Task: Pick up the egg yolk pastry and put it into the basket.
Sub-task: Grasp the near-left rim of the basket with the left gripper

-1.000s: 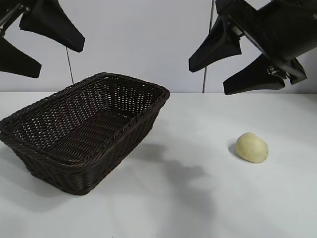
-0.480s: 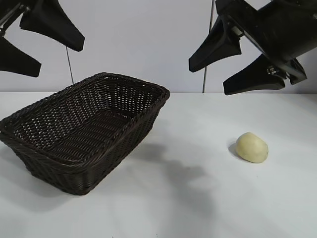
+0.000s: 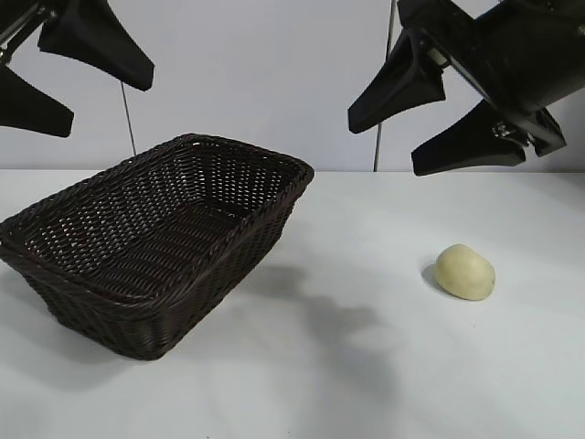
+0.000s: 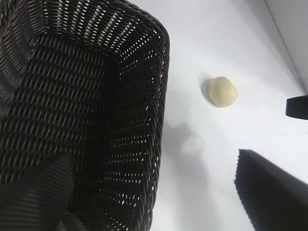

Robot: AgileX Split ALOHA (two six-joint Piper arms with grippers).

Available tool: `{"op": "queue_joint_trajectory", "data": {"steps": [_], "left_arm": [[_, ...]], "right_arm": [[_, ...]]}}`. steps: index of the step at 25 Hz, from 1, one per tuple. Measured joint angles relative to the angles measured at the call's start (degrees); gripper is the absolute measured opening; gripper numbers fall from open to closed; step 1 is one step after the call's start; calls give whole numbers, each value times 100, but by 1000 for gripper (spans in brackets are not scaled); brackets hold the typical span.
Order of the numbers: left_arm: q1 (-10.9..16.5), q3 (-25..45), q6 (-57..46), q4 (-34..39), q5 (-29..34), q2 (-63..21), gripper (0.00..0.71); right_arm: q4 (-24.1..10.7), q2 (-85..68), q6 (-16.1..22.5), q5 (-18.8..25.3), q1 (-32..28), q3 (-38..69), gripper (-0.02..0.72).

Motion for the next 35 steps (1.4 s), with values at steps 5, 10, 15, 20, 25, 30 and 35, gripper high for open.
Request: {"op": "queue_joint_trajectory", "data": {"steps": [5, 10, 15, 20, 25, 30, 35], "left_arm": [[0, 0, 0, 0, -163, 0, 658], [0, 0, -323, -13, -190, 0, 658], [0, -30, -2450, 119, 296, 0, 658], [-11, -288, -4260, 1475, 910, 0, 658], [-11, -320, -6152, 2931, 1244, 0, 658], [-167, -320, -7248, 3597, 1077, 0, 658], [-191, -320, -8283, 4245, 1082, 0, 658]], "right_arm": [[0, 0, 0, 6, 0, 0, 540], [0, 0, 0, 9, 0, 0, 540], [0, 0, 2, 9, 0, 0, 540], [0, 0, 2, 9, 0, 0, 540], [0, 0, 19, 9, 0, 0, 540], [0, 0, 19, 9, 0, 0, 540], [9, 0, 19, 12, 0, 0, 540]]}}
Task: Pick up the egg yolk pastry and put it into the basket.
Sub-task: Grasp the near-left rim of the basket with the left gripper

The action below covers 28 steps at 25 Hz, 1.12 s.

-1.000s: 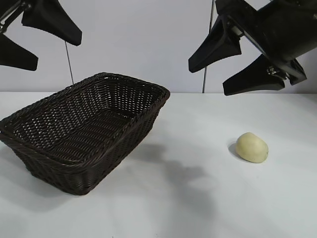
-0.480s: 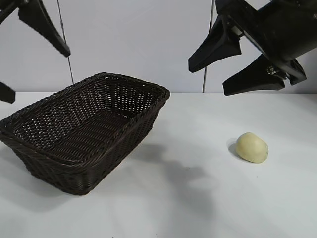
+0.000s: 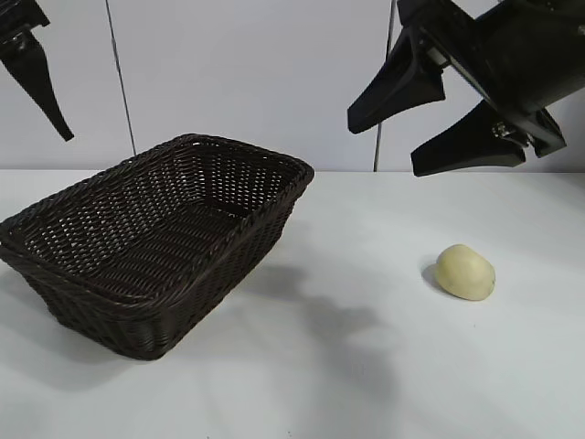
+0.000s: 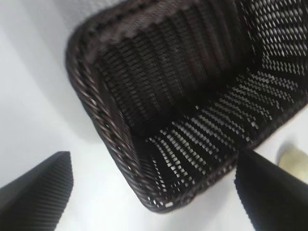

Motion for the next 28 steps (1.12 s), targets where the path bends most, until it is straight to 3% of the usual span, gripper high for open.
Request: {"op": "queue_joint_trajectory", "data": {"steps": [8, 15, 22, 28], "left_arm": [[0, 307, -391, -86, -157, 0, 658], [0, 944, -439, -453, -923, 44, 658], [-383, 949, -439, -543, -1411, 766, 658], [-390, 949, -439, -557, -2042, 1575, 658]], "right_arm": [[0, 0, 4, 0, 0, 0, 540], [0, 0, 6, 0, 0, 0, 540], [0, 0, 11, 0, 0, 0, 540], [-5, 0, 22, 18, 0, 0, 540]]}}
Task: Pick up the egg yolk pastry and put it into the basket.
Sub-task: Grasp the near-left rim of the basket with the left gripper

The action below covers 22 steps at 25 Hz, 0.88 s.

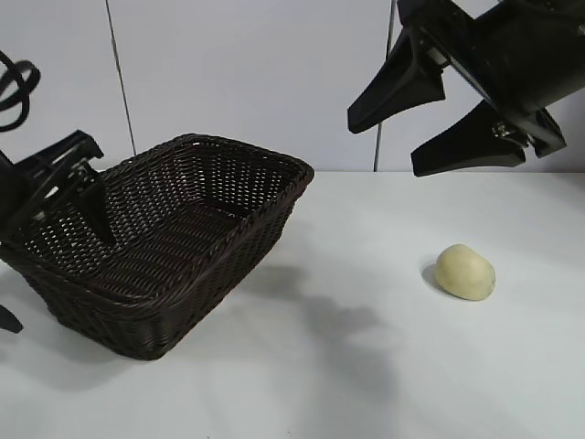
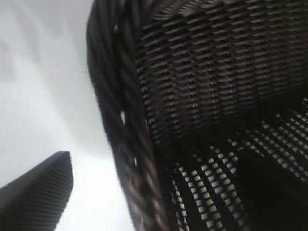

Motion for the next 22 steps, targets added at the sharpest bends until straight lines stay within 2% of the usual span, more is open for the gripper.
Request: {"op": "queue_joint_trajectory", "data": {"steps": [4, 6, 8, 11, 12, 13, 22], "left_arm": [[0, 0, 0, 0, -187, 360, 651], [0, 0, 0, 0, -191, 405, 594], [0, 0, -18, 0, -238, 414, 447], [0, 0, -31, 0, -261, 419, 167], [9, 0, -125, -73, -299, 419, 118], [7, -20, -142, -68, -318, 419, 99], [0, -489, -60, -16, 209, 436, 99]], "right_arm": [[-12, 0, 0, 45, 0, 0, 540], [-12, 0, 0, 64, 0, 0, 540], [-12, 0, 0, 64, 0, 0, 540], [-12, 0, 4, 64, 0, 0, 540], [-12, 0, 4, 64, 0, 0, 540], [-12, 0, 4, 64, 0, 0, 540], [-41, 0, 11, 68, 0, 0, 540]]}}
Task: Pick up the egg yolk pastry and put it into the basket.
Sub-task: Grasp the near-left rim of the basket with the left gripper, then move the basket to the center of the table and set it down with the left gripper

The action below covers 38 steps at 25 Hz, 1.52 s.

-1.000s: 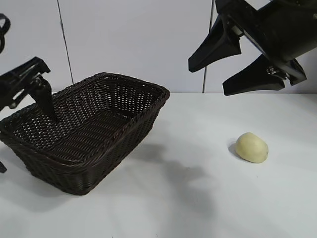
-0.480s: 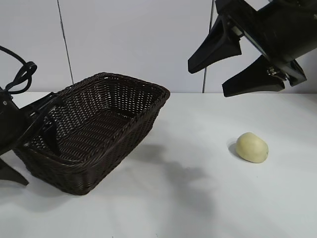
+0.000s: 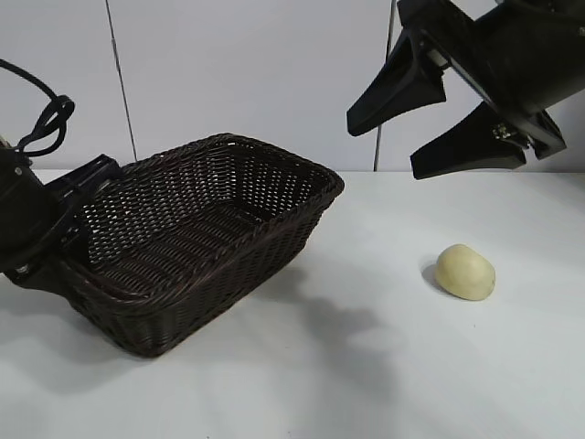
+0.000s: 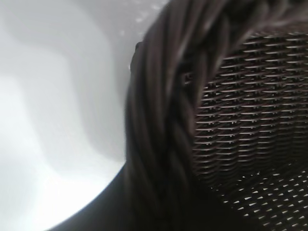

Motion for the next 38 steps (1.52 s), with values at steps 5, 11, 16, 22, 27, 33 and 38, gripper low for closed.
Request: {"op": "queue_joint_trajectory", "data": {"steps": [5, 11, 16, 22, 27, 33, 38], "left_arm": [[138, -560, 622, 18, 535, 0, 99], [738, -1308, 2227, -31, 1463, 5, 99], [995, -1810, 4085, -776, 2059, 63, 99], [980, -2324, 5425, -890, 3068, 470, 99], [760, -2443, 5908, -878, 3237, 790, 99], [608, -2443, 6100, -1045, 3123, 1099, 99], [608, -2443, 6056, -1050, 2838, 1190, 99]], "right_arm": [[-26, 0, 6, 0, 0, 0, 540], [-57, 0, 11, 0, 0, 0, 540], [-62, 0, 11, 9, 0, 0, 540], [-62, 0, 11, 9, 0, 0, 540], [-73, 0, 11, 9, 0, 0, 540], [-76, 0, 11, 9, 0, 0, 540], [-83, 0, 16, 9, 0, 0, 540]]}}
